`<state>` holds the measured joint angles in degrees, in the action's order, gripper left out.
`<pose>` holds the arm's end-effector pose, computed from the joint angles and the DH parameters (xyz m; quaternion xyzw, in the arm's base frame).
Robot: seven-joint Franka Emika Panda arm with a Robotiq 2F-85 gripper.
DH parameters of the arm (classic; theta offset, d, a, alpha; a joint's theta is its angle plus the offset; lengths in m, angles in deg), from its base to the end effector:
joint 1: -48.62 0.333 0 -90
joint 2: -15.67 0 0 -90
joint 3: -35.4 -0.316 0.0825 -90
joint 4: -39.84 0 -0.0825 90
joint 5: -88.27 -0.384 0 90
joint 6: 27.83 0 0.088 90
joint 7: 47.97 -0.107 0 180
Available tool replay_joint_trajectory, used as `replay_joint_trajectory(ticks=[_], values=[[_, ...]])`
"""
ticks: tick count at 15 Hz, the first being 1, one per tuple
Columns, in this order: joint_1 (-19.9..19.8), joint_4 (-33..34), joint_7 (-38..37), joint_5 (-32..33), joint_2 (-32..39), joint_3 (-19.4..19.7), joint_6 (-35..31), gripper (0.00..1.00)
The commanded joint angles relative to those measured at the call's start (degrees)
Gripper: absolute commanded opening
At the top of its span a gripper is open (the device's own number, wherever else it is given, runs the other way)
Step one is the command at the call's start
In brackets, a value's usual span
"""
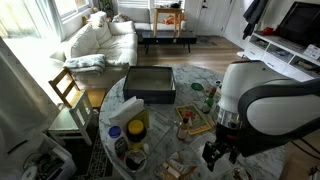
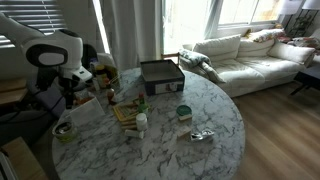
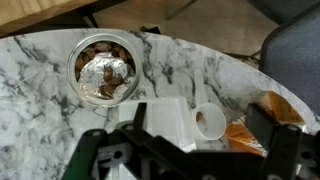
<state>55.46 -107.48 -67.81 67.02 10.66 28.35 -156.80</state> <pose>0.4026 0.1092 0.2779 -0.9686 0.1832 0.1447 0.0853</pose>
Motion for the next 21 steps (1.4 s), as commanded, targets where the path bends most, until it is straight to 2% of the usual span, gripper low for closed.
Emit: replay_joint_trajectory(ticks=[1,5,10,18,21], values=[[0.07,-0.33,0.92,0.19,-0.02,-0.11,-0.49,1.0],[0.21,-1.39,4.21,0.59,0.05,-0.21,-0.65,1.0],[0.02,-3.12,4.25,4.88,0.4,-0.45,-2.13,1.0],[0.49,-7.57,0.59,8.3,3.55,-1.38,-17.99,1.0],[0.49,-8.29,-0.24,10.54,4.98,-1.41,-21.93,1.0]])
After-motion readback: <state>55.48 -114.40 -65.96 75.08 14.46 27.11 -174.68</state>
